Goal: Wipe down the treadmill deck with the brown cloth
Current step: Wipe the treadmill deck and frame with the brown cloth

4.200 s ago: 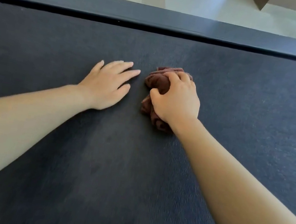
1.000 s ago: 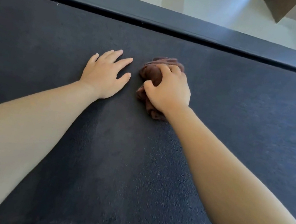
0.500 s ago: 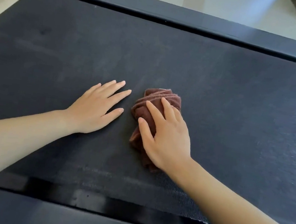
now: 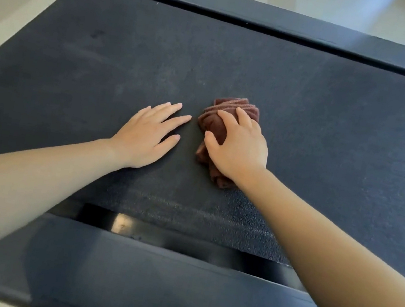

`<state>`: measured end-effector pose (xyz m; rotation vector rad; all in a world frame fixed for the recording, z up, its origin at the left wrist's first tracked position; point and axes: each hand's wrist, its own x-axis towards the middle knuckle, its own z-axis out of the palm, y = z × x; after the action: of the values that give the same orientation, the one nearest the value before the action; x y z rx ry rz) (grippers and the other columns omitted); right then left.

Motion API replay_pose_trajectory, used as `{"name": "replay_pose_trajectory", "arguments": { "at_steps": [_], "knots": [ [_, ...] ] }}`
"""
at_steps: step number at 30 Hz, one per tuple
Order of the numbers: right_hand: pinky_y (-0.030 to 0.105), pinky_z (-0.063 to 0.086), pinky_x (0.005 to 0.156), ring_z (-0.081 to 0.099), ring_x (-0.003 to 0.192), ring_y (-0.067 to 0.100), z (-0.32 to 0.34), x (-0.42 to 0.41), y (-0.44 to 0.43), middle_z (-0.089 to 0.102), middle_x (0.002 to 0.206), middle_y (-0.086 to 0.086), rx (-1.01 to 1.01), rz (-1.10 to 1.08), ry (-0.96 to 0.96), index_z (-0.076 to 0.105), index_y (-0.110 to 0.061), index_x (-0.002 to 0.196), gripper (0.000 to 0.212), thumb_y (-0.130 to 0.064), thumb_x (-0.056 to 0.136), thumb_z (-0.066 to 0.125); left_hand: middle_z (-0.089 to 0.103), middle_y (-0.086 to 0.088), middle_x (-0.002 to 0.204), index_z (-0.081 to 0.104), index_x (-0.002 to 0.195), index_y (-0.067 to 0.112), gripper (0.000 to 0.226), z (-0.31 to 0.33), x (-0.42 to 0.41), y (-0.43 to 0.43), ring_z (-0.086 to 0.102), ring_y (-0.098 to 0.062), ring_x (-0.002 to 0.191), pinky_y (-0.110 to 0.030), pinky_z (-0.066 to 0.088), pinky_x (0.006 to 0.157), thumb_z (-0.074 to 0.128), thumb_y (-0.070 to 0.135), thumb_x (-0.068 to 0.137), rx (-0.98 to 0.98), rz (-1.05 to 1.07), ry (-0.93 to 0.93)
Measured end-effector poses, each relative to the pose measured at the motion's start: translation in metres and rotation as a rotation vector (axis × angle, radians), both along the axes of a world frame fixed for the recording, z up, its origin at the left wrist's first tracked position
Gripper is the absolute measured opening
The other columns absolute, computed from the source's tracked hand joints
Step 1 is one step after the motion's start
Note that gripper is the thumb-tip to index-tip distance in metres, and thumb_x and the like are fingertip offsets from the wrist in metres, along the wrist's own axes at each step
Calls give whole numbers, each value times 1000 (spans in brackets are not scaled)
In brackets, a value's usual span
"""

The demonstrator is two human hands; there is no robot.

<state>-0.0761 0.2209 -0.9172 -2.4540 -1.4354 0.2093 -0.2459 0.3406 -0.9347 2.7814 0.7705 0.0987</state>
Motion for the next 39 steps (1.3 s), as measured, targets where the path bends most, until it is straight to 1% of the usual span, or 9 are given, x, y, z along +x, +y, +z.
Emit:
{"name": "replay_pose_trajectory", "arguments": {
  "at_steps": [4,8,13,18,22,27,32,35,39],
  "knots": [
    [48,33,105,29,135,30,4,-33,-33,28,153,8,-39,2,12,38,-29,140,57,-53,89,43,19,2,157,30,146,29,49,-1,-23,-8,13,-18,145,-40,11,115,36,35,98,-3,4,-18],
    [46,32,103,31,132,29,3,-70,-63,31,150,9,-31,37,-5,40,-29,138,58,-53,86,43,22,2,156,33,144,27,49,-1,-21,-9,14,-18,144,-40,11,115,40,29,96,-34,24,-59],
    [47,31,107,27,135,27,0,-70,-57,29,151,7,-31,23,-6,40,-28,139,57,-53,88,42,24,0,155,33,144,24,51,-3,-23,-4,15,-20,144,-41,16,116,43,25,94,-27,18,-78],
    [46,31,106,27,136,26,-3,-56,-29,30,151,6,24,-6,-3,41,-26,138,55,-53,89,42,20,3,156,30,145,28,51,-5,-16,10,11,-17,145,-41,9,115,38,32,95,0,37,-51],
    [48,30,108,26,137,26,-5,-33,2,29,152,6,38,-48,10,41,-27,137,54,-52,90,42,20,3,156,29,145,33,50,-6,-8,23,12,-18,144,-42,10,115,38,32,96,12,50,-40],
    [48,38,100,35,129,27,-4,9,53,39,142,4,78,-95,-5,49,-26,127,46,-51,88,44,14,5,157,24,146,39,52,-6,11,45,8,-16,145,-41,7,115,34,45,94,23,20,2],
    [45,40,95,39,123,27,-5,55,106,45,134,3,116,-119,8,52,-27,124,45,-50,87,47,15,1,157,23,147,34,53,-1,70,109,10,-19,145,-45,11,115,33,44,96,46,89,38],
    [45,41,99,40,124,27,-6,82,141,46,136,3,138,-119,20,53,-27,126,47,-50,86,49,17,0,157,24,147,33,52,-3,95,142,10,-19,144,-48,11,115,34,42,96,57,153,41],
    [45,38,102,37,128,27,-8,108,186,43,142,4,137,-168,19,51,-27,132,52,-50,85,50,17,2,156,25,145,38,53,-12,98,151,9,-17,144,-47,8,115,33,44,93,72,141,-4]
  ]
}}
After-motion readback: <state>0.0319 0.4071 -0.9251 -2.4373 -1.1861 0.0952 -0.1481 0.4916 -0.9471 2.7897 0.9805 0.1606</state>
